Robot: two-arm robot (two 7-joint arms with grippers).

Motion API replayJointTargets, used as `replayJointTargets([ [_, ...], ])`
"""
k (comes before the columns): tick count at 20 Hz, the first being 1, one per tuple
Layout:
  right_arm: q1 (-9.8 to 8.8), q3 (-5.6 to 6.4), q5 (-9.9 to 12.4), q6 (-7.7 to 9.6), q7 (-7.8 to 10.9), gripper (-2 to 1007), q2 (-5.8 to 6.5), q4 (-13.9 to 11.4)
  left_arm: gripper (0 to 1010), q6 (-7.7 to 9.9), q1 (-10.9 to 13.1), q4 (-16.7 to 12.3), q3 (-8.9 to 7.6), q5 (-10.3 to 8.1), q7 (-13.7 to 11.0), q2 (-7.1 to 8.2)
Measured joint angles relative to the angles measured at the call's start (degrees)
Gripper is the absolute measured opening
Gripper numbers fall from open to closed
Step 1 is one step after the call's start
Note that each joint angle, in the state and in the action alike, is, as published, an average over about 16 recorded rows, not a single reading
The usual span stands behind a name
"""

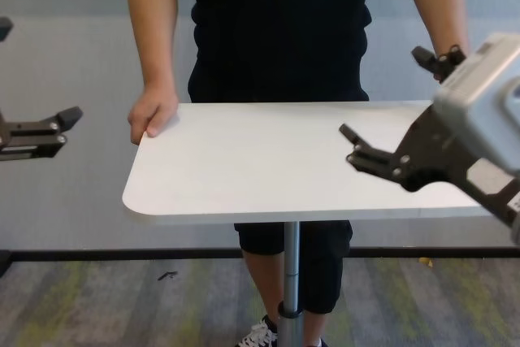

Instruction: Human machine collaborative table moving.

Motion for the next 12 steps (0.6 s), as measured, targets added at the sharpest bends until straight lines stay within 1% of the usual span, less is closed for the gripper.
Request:
replayJointTargets([
  [6,-0.55,-1.18,-1.8,1.18,0.01,1005,-0.02,-1.1,1000,-1.25,1.3,0.2,-0.73,0.04,0.2,0.33],
  [12,-0.51,-1.69,-2.7,1.50,0.03,1005,0.18,-1.4,1000,-1.76,1.5,0.5,-0.78,0.19,0.3,0.34],
])
